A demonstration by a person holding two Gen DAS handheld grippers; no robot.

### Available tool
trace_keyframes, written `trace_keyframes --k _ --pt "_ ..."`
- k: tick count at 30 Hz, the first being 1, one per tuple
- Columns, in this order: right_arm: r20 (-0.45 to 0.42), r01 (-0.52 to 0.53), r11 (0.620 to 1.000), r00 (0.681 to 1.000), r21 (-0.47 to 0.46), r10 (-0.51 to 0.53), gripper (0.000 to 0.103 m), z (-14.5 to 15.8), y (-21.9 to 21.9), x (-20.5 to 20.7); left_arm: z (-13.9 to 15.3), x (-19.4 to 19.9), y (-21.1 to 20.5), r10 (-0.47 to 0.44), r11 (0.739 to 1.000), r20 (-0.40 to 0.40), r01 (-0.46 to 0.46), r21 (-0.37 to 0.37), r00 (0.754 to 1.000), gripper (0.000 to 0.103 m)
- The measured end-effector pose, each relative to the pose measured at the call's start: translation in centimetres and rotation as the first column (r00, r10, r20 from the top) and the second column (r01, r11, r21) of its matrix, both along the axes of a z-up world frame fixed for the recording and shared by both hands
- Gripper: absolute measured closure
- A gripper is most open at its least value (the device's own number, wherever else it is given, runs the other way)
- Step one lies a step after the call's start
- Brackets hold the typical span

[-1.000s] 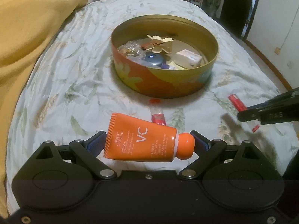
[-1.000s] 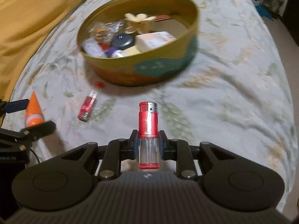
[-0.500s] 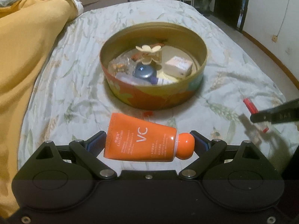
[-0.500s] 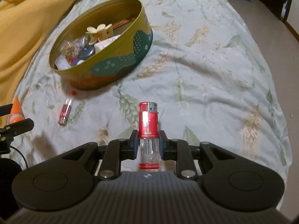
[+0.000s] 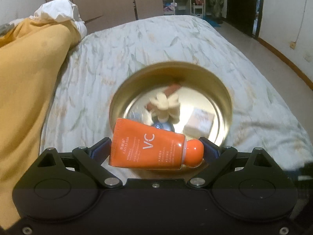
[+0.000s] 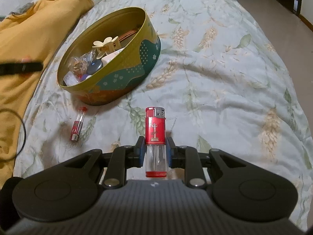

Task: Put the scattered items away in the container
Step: 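Carry the VC tube over the tin and drop it with the left gripper, then grasp the second red lighter with the left gripper while the right holds its lighter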

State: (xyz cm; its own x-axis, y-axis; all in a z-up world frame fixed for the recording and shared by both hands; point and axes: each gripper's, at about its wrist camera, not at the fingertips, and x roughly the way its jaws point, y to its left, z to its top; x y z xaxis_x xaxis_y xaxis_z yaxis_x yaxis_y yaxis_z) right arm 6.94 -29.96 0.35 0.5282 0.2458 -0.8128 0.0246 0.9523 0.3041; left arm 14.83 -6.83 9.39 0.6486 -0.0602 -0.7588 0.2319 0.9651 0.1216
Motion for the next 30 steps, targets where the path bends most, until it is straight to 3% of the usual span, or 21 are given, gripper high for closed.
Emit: trace_keyframes --k 3,9,16,30 --pt "0.001 0.007 1.0 1.0 0.014 -0.007 0.078 -0.1 -0.2 0.1 0.4 2.5 -0.7 0.028 0.999 0.011 -0.028 0.019 1.0 0.009" --pt "-0.003 0.014 1.0 1.0 0.025 -0.014 0.078 -0.3 -0.5 0.1 0.6 6.1 -0.1 0.073 0.995 -0.004 -0.074 -0.06 0.997 0.0" --pt "0.001 0.019 0.999 1.0 0.039 -0.019 0.078 -0.4 -0.7 0.2 -2.2 3.7 1.7 0.041 0.997 -0.083 -0.046 -0.065 0.996 0.002" --pt "0.004 0.026 0.999 1.0 0.041 -0.026 0.078 -0.3 -0.6 0.1 -11.8 -0.8 2.4 0.044 0.996 -0.264 -0.064 -0.068 0.964 0.015"
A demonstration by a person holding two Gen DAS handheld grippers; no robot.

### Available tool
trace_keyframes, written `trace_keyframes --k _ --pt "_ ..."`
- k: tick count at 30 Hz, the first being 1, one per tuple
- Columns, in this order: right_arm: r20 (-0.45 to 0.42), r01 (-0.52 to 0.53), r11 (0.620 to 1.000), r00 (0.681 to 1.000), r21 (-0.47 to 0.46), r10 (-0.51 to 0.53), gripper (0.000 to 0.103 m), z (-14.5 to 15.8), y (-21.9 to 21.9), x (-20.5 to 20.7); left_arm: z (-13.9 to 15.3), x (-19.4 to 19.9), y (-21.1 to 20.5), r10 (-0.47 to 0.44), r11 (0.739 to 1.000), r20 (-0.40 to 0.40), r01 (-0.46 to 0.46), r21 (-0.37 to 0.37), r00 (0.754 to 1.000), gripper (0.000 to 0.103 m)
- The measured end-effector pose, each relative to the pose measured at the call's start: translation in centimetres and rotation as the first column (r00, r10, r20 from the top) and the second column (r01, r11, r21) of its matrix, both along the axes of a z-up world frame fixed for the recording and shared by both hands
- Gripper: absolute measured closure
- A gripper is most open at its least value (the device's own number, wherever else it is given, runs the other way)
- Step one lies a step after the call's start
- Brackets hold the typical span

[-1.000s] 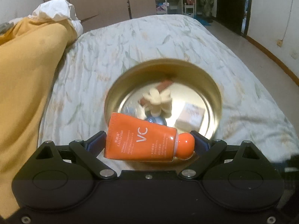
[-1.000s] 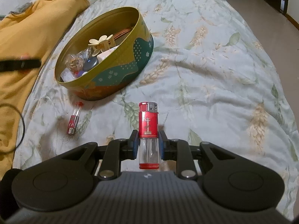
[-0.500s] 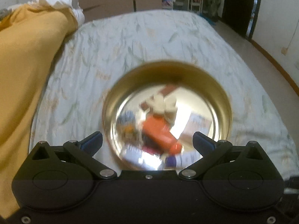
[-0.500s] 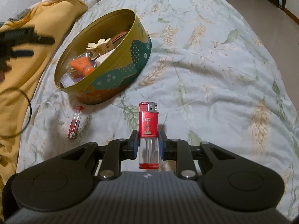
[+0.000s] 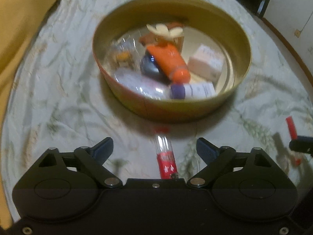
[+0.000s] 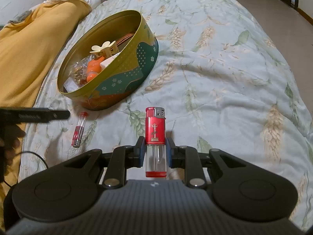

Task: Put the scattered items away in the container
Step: 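Grasp the second red lighter with the left gripper while the right holds its lighter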

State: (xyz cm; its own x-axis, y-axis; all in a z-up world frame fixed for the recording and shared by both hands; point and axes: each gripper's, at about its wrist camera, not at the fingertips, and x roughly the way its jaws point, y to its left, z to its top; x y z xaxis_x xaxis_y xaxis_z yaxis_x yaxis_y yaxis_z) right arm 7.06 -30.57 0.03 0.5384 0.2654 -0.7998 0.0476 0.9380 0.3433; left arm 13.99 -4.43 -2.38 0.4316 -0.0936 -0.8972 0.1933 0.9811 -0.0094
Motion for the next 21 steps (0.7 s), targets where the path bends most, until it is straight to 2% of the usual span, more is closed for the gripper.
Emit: trace_keyframes --k 4,7,9,13,14,16,17,21 --pt "-0.004 0.004 1.0 1.0 0.003 -0.004 0.078 -0.1 0.0 0.0 -1.6 0.2 -0.6 0.003 1.0 -0.028 -0.003 0.007 1.0 0.02" --pt "-0.007 0.003 1.0 1.0 0.001 -0.003 0.078 -0.2 0.1 0.0 -2.6 0.3 -1.2 0.004 1.0 -0.03 -0.003 0.026 1.0 0.029" --pt "-0.008 0.005 1.0 1.0 0.002 -0.005 0.078 -0.2 0.0 0.1 -3.3 0.4 -1.3 0.004 0.999 -0.043 -0.003 0.032 0.999 0.031" --pt "-0.011 0.006 1.0 1.0 0.0 -0.006 0.078 -0.3 0.0 0.2 -4.2 0.2 -1.1 0.017 1.0 -0.051 -0.016 0.012 0.999 0.045" --pt "-0.011 0.006 1.0 1.0 -0.001 -0.006 0.078 -0.4 0.0 0.2 -4.2 0.0 -1.0 0.019 1.0 -0.041 -0.019 0.011 0.999 0.057" --pt "-0.013 0.005 1.0 1.0 -0.004 -0.005 0.078 -0.4 0.0 0.2 -4.1 -0.2 -0.9 0.014 1.0 -0.037 -0.014 0.006 0.999 0.068" --pt "-0.014 0.004 1.0 1.0 -0.005 -0.004 0.078 -0.4 0.0 0.2 -4.0 -0.3 -0.8 0.016 1.0 -0.039 -0.016 0.001 0.999 0.082" --pt "-0.013 0.004 1.0 1.0 -0.011 -0.004 0.078 -0.5 0.1 0.2 -3.7 -1.0 -0.2 0.02 0.999 -0.059 -0.022 -0.029 0.998 0.083"
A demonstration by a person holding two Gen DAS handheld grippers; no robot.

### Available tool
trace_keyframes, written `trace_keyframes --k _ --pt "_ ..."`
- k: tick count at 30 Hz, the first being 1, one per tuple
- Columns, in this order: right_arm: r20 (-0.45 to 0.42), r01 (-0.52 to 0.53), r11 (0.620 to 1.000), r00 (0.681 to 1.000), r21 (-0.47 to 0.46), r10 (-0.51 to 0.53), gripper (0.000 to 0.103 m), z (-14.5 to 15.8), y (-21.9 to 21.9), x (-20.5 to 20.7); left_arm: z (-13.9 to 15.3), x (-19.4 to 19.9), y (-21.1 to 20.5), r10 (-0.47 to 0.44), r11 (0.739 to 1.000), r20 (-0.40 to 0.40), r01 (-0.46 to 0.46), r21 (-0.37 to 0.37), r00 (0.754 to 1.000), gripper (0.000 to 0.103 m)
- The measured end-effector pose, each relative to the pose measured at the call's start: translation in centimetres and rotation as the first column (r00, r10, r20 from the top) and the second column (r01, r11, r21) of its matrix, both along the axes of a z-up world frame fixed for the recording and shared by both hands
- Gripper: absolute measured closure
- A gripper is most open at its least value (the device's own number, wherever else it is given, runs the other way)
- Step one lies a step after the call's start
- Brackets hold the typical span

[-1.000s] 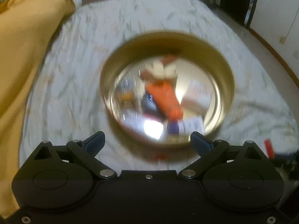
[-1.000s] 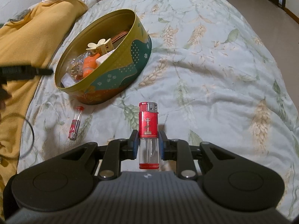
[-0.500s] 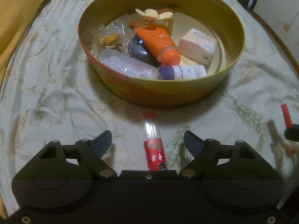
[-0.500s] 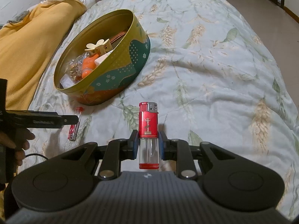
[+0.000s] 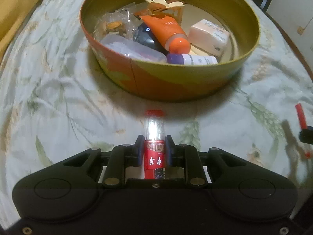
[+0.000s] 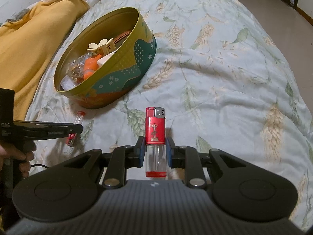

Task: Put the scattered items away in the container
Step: 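Grasp the second red lighter with the left gripper while the right holds its lighter, then carry the red lighter over the tin and drop it with the right gripper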

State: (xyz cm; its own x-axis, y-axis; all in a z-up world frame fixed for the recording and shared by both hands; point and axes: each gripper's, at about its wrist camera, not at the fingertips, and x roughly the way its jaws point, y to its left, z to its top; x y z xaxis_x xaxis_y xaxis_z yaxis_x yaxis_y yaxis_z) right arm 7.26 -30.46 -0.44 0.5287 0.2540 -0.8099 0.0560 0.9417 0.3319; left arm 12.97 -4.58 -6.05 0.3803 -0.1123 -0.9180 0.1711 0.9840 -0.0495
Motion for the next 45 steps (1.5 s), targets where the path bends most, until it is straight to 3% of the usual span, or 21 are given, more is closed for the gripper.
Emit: trace_keyframes --k 10,19,23,37,44,45 --pt "0.01 -0.009 1.0 1.0 -0.006 0.009 0.078 0.2 0.1 -0.1 2.6 -4.2 1.5 0.04 0.996 0.058 -0.035 -0.079 0.998 0.083" --pt "-0.008 -0.052 0.997 0.999 -0.052 0.052 0.078 1.0 1.1 0.0 4.2 -7.5 2.5 0.102 0.992 0.135 -0.09 -0.093 0.985 0.083" --pt "-0.009 -0.073 0.994 0.997 -0.08 0.072 0.078 2.1 1.7 0.6 4.9 -8.5 2.8 0.118 0.986 0.165 -0.095 -0.14 0.979 0.083" --pt "0.091 -0.18 0.972 0.977 -0.153 0.195 0.078 10.9 6.7 7.9 4.6 -9.6 3.1 0.113 0.985 0.167 -0.088 -0.15 0.979 0.083" --pt "0.077 -0.244 0.948 0.961 -0.205 0.264 0.078 11.7 12.2 12.8 4.7 -10.1 3.1 0.114 0.982 0.162 -0.087 -0.166 0.98 0.083" --pt "0.075 -0.238 0.949 0.963 -0.207 0.258 0.071 11.5 12.9 13.6 4.7 -10.2 3.0 0.112 0.982 0.162 -0.084 -0.167 0.981 0.083"
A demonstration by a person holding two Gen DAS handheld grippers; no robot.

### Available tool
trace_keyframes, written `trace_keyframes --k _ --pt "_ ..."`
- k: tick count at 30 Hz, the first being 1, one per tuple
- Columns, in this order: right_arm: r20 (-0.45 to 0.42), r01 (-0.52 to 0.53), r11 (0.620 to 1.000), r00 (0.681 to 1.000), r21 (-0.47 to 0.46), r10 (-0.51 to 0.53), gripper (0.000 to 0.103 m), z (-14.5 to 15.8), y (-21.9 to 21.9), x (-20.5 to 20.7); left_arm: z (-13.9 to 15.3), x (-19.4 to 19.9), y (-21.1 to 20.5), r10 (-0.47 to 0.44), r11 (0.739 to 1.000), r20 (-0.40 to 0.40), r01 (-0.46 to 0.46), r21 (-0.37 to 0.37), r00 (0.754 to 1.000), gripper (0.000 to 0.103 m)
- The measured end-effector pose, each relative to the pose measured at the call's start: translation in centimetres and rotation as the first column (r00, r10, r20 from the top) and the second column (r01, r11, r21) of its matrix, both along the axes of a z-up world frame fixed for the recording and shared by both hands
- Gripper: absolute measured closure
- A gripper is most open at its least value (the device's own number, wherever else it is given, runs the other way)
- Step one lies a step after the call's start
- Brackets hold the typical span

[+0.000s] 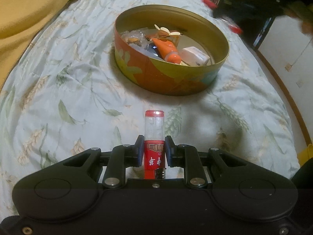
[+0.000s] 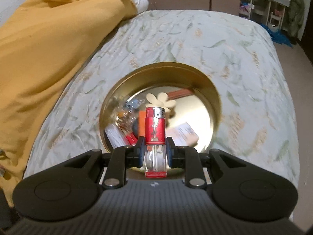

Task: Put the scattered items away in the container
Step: 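Carry the red lighter over the tin and drop it with the right gripper, then carry the second lighter over the tin with the left gripper while the right withdraws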

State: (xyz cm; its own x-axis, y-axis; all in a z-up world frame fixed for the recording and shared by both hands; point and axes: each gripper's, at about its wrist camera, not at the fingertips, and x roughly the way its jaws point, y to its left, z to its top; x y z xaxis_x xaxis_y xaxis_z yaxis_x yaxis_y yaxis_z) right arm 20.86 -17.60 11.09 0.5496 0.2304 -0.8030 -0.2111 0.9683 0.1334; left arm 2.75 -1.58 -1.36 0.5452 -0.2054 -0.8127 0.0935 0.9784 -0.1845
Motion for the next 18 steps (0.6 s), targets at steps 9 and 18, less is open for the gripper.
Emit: trace_keyframes --k 9,18 --pt "0.087 0.045 0.999 0.995 0.004 -0.045 0.012 0.7 1.1 -0.5 -0.1 -0.6 -0.4 -0.024 1.0 -0.009 0.024 0.009 1.0 0.083" --pt "0.053 0.027 1.0 0.998 -0.014 -0.026 0.002 -0.2 -1.6 -4.3 -0.3 -0.8 -1.3 -0.037 0.999 -0.022 0.037 0.014 0.999 0.083"
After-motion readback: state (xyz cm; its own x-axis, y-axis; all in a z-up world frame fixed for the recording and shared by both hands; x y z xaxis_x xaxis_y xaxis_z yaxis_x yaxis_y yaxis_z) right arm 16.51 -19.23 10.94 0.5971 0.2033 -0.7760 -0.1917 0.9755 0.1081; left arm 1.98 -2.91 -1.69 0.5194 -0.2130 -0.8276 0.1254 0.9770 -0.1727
